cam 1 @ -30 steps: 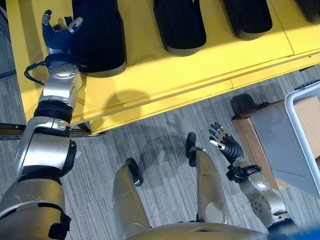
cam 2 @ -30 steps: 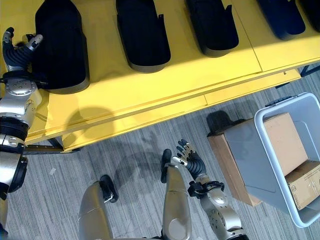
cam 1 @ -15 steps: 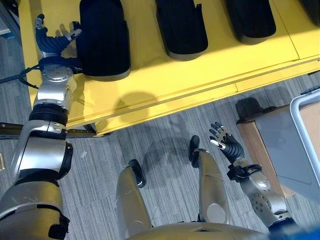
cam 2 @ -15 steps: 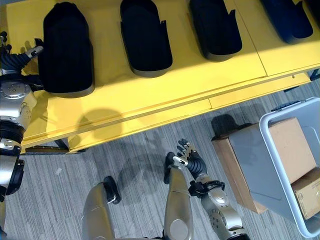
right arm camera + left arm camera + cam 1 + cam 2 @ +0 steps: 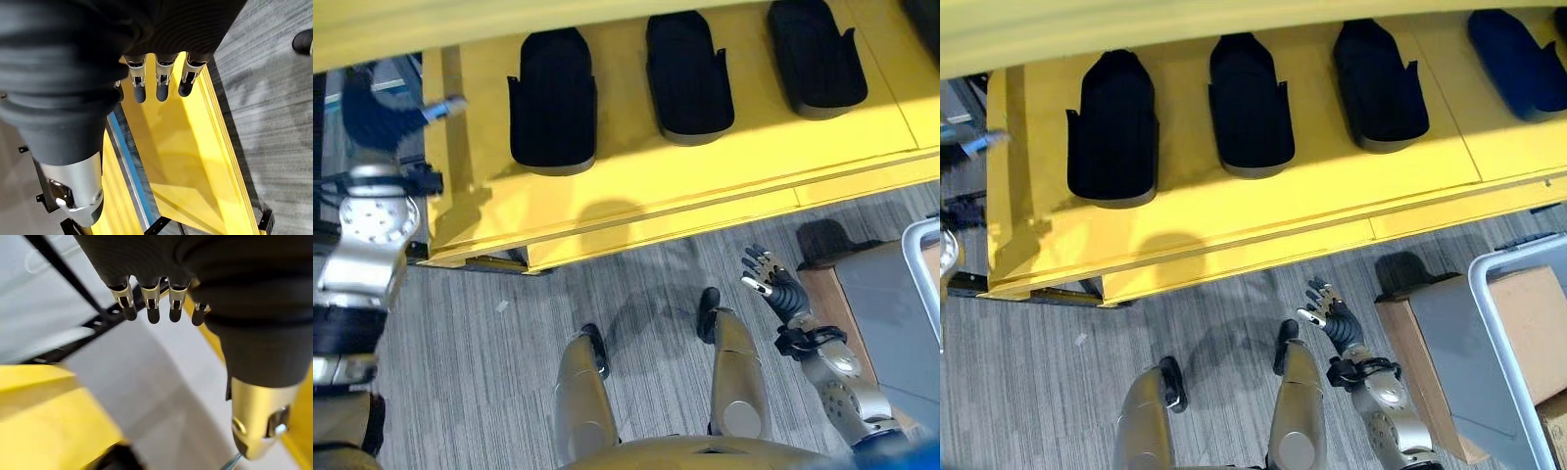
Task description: Move parts from the plastic box to the shelf.
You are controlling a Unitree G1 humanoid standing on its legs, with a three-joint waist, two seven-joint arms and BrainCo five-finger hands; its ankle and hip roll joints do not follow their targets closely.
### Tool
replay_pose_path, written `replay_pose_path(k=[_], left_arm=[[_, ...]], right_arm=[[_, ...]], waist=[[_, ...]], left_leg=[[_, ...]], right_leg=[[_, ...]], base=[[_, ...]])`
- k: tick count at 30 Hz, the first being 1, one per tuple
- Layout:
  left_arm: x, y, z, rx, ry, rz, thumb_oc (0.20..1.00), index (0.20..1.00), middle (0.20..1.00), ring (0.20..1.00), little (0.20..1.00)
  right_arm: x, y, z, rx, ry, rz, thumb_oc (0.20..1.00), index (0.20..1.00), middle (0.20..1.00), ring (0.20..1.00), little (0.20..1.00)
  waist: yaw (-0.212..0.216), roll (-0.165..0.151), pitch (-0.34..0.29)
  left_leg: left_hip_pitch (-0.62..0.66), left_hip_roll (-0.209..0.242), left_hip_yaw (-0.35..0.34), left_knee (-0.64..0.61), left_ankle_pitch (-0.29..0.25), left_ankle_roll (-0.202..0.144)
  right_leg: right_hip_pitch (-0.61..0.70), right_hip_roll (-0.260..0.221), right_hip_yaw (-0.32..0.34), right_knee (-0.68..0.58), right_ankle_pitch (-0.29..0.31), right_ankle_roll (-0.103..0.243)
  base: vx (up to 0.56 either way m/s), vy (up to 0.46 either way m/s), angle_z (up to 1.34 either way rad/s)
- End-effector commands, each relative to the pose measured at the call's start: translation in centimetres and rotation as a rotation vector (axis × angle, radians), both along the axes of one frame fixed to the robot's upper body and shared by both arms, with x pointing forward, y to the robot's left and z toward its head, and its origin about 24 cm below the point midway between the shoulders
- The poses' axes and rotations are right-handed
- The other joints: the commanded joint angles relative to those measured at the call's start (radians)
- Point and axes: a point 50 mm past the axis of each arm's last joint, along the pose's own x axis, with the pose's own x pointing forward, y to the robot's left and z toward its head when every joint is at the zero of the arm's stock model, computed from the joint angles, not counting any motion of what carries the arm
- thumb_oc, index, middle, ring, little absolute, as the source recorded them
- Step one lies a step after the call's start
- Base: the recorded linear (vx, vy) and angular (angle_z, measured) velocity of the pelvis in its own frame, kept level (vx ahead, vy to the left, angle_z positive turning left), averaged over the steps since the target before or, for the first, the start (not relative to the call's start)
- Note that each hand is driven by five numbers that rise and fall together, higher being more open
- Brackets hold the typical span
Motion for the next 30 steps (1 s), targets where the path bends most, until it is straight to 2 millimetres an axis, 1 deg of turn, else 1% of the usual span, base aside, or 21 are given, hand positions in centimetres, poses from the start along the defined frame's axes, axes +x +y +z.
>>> replay_pose_path(k=[1,2,3,4,5,6,7,8,10,12,16,25,30], left_arm=[[0.4,-0.4,2.7,0.12,-0.113,0.036,1.0,1.0,1.0,1.0,1.0],[0.2,-0.7,1.8,0.126,-0.092,0.028,1.0,1.0,1.0,1.0,1.0],[0.1,-0.7,1.7,0.125,-0.091,0.029,1.0,1.0,1.0,1.0,1.0],[0.1,-0.9,1.2,0.124,-0.08,0.019,1.0,1.0,1.0,1.0,1.0],[0.1,-1.2,0.7,0.146,-0.057,0.013,1.0,1.0,1.0,1.0,1.0],[0.0,-1.2,0.6,0.146,-0.056,0.014,1.0,1.0,1.0,1.0,1.0],[0.0,-1.6,0.2,0.201,-0.025,0.01,1.0,1.0,1.0,1.0,1.0],[0.0,-1.6,0.2,0.201,-0.025,0.01,1.0,1.0,1.0,1.0,1.0],[0.2,-2.1,-0.7,0.213,0.007,-0.005,1.0,1.0,1.0,1.0,1.0],[0.4,-2.5,-0.8,0.25,0.018,-0.006,1.0,1.0,1.0,1.0,1.0],[1.3,-3.8,-0.4,0.322,0.009,-0.017,1.0,1.0,1.0,1.0,1.0],[1.8,-4.5,-0.5,0.473,0.036,0.009,1.0,1.0,1.0,1.0,1.0],[2.0,-5.0,-0.6,0.509,0.052,-0.007,1.0,1.0,1.0,1.0,1.0]], right_arm=[[0.1,0.0,1.9,-0.005,-0.113,0.026,1.0,1.0,1.0,1.0,1.0],[0.1,-0.1,1.9,-0.002,-0.115,0.018,1.0,1.0,1.0,1.0,1.0],[0.1,-0.1,1.9,-0.003,-0.115,0.02,1.0,1.0,1.0,1.0,1.0],[0.1,-0.1,1.9,-0.001,-0.115,0.018,1.0,1.0,1.0,1.0,1.0],[0.0,-0.2,1.9,-0.002,-0.116,0.015,1.0,1.0,1.0,1.0,1.0],[0.0,-0.3,1.9,-0.003,-0.116,0.015,1.0,1.0,1.0,1.0,1.0],[-0.1,-0.4,2.1,-0.007,-0.122,0.015,1.0,1.0,1.0,1.0,1.0],[-0.1,-0.4,2.1,-0.007,-0.122,0.015,1.0,1.0,1.0,1.0,1.0],[-0.1,-0.5,2.2,-0.004,-0.126,0.009,1.0,1.0,1.0,1.0,1.0],[-0.2,-0.5,2.1,-0.007,-0.125,0.008,1.0,1.0,1.0,1.0,1.0],[-0.2,-0.4,2.1,-0.013,-0.126,0.013,1.0,1.0,1.0,1.0,1.0],[-0.4,-0.7,2.2,-0.018,-0.127,0.007,1.0,1.0,1.0,1.0,1.0],[-0.4,-0.8,2.3,-0.018,-0.133,0.005,1.0,1.0,1.0,1.0,1.0]], waist=[[-0.015,-0.005,-0.016],[-0.014,-0.005,-0.013],[-0.015,-0.004,-0.014],[-0.016,-0.004,-0.012],[-0.016,-0.006,-0.008],[-0.016,-0.005,-0.009],[-0.017,-0.005,-0.004],[-0.017,-0.005,-0.005],[-0.021,-0.008,0.0],[-0.023,-0.009,0.002],[-0.032,-0.011,0.006],[-0.037,-0.014,0.012],[-0.039,-0.013,0.018]], left_leg=[[-0.005,-0.018,-0.047,-0.054,0.034,0.022],[-0.007,-0.018,-0.045,-0.051,0.034,0.022],[-0.008,-0.018,-0.045,-0.051,0.034,0.022],[-0.009,-0.018,-0.044,-0.051,0.035,0.022],[-0.011,-0.018,-0.044,-0.052,0.035,0.022],[-0.011,-0.018,-0.043,-0.052,0.035,0.022],[-0.015,-0.017,-0.042,-0.053,0.038,0.022],[-0.015,-0.017,-0.042,-0.053,0.038,0.022],[-0.022,-0.014,-0.042,-0.047,0.038,0.023],[-0.024,-0.013,-0.042,-0.045,0.037,0.023],[-0.028,-0.011,-0.04,-0.039,0.036,0.022],[-0.034,-0.01,-0.036,-0.033,0.033,0.023],[-0.039,-0.013,-0.037,-0.032,0.033,0.024]], right_leg=[[0.08,-0.023,0.002,0.042,-0.116,0.054],[0.076,-0.024,0.002,0.044,-0.115,0.053],[0.075,-0.024,0.003,0.044,-0.115,0.053],[0.073,-0.024,0.003,0.045,-0.115,0.052],[0.071,-0.022,0.004,0.042,-0.112,0.051],[0.071,-0.022,0.004,0.042,-0.112,0.051],[0.065,-0.02,0.005,0.043,-0.111,0.049],[0.064,-0.02,0.005,0.043,-0.111,0.049],[0.054,-0.02,0.007,0.046,-0.11,0.049],[0.053,-0.02,0.008,0.049,-0.111,0.049],[0.046,-0.019,0.013,0.055,-0.112,0.048],[0.037,-0.018,0.017,0.061,-0.112,0.048],[0.031,-0.019,0.018,0.063,-0.113,0.049]], base=[[0.0,0.0,0.0],[0.0,0.0,0.0],[-0.01,0.001,-0.03],[-0.01,-0.002,-0.03],[0.0,0.0,0.0],[-0.02,0.006,-0.04],[-0.01,0.01,-0.06],[-0.02,0.003,-0.06],[0.0,-0.004,-0.02],[0.0,0.0,0.0],[0.0,0.0,0.0],[0.0,0.0,0.0],[0.0,0.0,0.0]])
